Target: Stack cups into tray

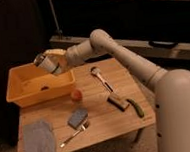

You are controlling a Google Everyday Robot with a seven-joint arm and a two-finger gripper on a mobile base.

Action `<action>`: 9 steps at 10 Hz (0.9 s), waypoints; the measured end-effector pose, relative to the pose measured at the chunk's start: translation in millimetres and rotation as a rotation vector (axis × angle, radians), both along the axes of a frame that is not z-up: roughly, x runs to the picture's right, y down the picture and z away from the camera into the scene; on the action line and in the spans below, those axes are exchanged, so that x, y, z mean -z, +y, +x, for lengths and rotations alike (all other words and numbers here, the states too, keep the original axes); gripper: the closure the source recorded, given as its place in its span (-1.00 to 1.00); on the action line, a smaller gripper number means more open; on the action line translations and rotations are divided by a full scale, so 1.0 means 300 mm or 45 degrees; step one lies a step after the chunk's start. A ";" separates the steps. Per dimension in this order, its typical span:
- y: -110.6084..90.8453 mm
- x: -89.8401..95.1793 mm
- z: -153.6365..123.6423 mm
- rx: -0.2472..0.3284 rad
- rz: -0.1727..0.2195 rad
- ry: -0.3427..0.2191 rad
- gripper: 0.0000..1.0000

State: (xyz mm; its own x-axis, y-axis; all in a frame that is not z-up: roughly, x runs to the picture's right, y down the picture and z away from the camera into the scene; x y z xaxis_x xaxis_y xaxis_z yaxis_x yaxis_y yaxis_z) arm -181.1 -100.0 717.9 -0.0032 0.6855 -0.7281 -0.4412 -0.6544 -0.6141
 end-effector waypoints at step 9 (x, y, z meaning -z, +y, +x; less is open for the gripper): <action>0.035 -0.271 -0.063 -0.013 -0.066 0.185 -0.33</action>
State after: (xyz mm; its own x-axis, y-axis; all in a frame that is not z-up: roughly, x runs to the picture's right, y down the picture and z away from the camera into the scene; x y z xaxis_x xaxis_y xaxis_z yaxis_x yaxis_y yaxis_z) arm -200.1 -89.5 799.3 -0.1180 0.6466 -0.7536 -0.5161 -0.6883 -0.5098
